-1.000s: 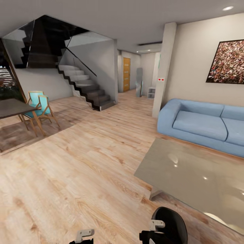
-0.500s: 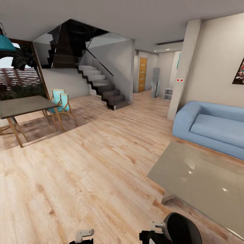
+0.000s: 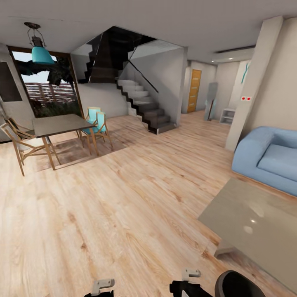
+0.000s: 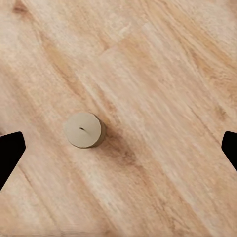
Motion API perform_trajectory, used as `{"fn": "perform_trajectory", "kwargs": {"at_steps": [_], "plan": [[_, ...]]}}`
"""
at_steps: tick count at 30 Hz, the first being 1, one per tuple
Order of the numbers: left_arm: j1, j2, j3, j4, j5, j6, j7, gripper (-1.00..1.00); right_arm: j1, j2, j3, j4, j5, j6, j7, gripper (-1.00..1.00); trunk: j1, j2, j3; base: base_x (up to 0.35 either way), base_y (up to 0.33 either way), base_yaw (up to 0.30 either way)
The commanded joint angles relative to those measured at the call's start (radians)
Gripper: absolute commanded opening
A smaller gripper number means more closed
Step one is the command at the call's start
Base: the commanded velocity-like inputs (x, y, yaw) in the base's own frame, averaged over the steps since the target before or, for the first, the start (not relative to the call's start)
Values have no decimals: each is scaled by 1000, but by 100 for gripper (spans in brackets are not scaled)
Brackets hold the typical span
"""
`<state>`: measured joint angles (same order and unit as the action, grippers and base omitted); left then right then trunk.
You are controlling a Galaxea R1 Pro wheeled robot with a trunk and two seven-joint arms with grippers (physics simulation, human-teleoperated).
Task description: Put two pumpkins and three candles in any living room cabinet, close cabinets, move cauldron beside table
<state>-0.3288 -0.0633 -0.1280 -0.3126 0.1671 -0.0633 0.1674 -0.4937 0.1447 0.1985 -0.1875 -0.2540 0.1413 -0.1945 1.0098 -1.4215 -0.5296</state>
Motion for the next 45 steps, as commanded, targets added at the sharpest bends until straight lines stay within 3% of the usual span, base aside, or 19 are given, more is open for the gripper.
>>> {"fn": "perform_trajectory", "kwargs": {"at_steps": [1, 45], "plan": [[-1, 0, -9, 1, 10, -4, 6, 100, 0, -1, 9, -3, -8, 6, -6, 100, 0, -1, -1, -18, 2, 291], [-1, 0, -9, 1, 9, -6, -3, 100, 0, -1, 10, 23, -7, -35, -6, 100, 0, -1, -1, -1, 0, 291]]}}
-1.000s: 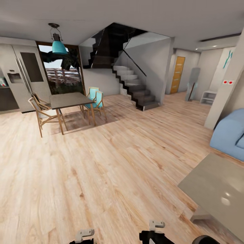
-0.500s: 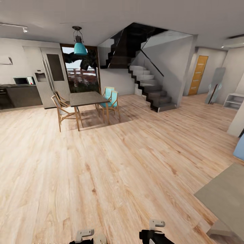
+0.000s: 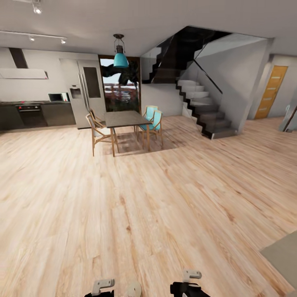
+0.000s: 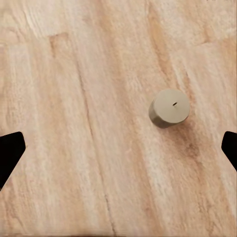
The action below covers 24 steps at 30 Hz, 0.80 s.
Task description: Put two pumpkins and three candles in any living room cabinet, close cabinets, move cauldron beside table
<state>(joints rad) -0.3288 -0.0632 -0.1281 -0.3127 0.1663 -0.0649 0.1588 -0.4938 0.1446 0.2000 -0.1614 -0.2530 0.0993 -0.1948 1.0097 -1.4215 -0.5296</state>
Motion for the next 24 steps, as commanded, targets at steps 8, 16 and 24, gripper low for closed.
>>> {"fn": "perform_trajectory", "kwargs": {"at_steps": [8, 16, 24], "plan": [[-1, 0, -8, 1, 11, -4, 5, 100, 1, 0, 9, -3, -8, 7, -6, 100, 0, -1, -1, 0, 0, 291], [-1, 0, -8, 1, 12, -4, 5, 100, 0, 0, 9, -3, -8, 6, -6, 100, 0, -1, -1, 0, 0, 291], [-1, 0, -8, 1, 13, -4, 5, 100, 1, 0, 9, -1, -8, -2, -6, 100, 0, -1, -1, 0, 0, 291]]}}
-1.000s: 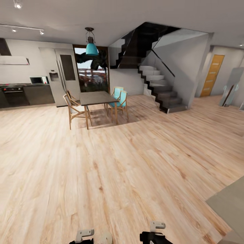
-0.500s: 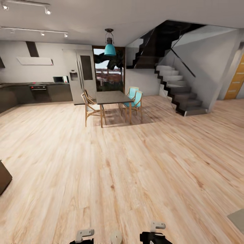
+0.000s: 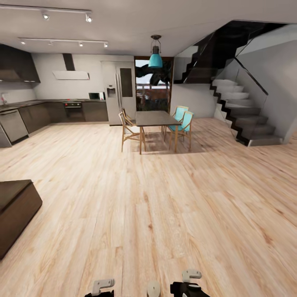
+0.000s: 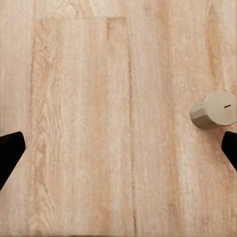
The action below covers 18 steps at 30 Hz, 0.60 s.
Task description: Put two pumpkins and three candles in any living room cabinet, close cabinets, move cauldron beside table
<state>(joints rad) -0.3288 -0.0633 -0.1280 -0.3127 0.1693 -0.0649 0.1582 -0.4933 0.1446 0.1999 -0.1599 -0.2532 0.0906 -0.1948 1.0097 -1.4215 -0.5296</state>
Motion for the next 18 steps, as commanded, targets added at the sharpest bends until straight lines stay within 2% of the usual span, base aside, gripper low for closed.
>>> {"fn": "perform_trajectory", "kwargs": {"at_steps": [1, 18], "plan": [[-1, 0, -9, 1, 10, -4, 6, 100, 0, 0, 9, -3, -8, 6, -6, 100, 0, -1, -1, 0, 0, 291], [-1, -1, -9, 6, 10, -4, 6, 100, 0, 0, 9, -3, -8, 6, -6, 100, 0, -1, -1, 0, 0, 291]]}}
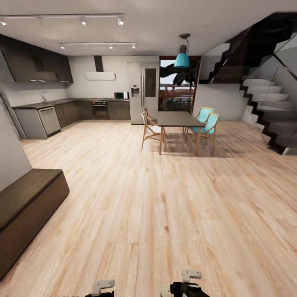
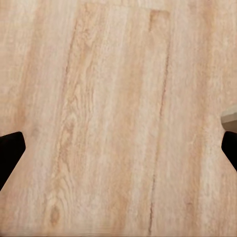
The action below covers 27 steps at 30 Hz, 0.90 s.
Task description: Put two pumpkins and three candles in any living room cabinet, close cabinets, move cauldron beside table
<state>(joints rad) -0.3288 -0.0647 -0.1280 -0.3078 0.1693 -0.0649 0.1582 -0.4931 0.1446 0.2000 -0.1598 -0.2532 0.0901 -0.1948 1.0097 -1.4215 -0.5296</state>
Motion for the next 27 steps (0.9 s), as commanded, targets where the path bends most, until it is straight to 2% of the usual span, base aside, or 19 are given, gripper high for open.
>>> {"fn": "perform_trajectory", "kwargs": {"at_steps": [1, 20, 27], "plan": [[-1, 0, -9, 2, 10, -4, 6, 100, 0, 0, 9, -3, -8, 7, -6, 100, 0, -1, -1, 0, 0, 291], [-1, 0, -9, 3, 9, -4, 6, 100, 1, 0, 9, -3, -8, 2, -6, 100, 0, -1, -1, 1, 0, 291], [-1, -1, -9, 3, 10, -4, 6, 100, 0, 0, 9, -3, -8, 2, -6, 100, 0, -1, -1, 106, 0, 291]]}}
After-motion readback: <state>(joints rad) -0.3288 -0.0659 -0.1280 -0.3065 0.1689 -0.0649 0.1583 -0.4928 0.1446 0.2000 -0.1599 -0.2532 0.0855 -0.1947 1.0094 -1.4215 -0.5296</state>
